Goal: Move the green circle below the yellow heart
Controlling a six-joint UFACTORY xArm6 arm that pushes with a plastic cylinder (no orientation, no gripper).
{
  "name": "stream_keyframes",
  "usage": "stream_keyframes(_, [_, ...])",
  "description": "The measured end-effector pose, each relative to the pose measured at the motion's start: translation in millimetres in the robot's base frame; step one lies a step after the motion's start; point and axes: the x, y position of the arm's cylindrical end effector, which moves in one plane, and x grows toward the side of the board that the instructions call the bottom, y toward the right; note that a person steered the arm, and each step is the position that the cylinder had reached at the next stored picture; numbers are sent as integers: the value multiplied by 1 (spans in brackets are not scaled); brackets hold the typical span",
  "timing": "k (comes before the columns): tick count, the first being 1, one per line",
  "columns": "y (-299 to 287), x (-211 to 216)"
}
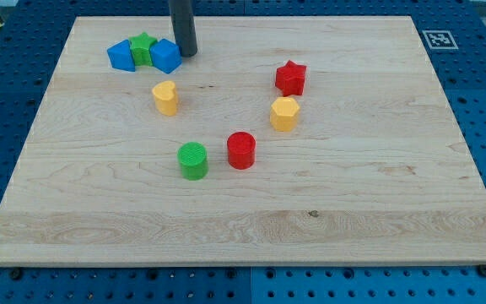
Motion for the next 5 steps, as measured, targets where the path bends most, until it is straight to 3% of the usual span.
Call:
stream_keyframes(1, [55,76])
stream_keyframes(2, [67,178])
stream_keyframes(3, [61,203])
stream_keyframes(4, [50,200])
stream_keyframes(5, [54,237])
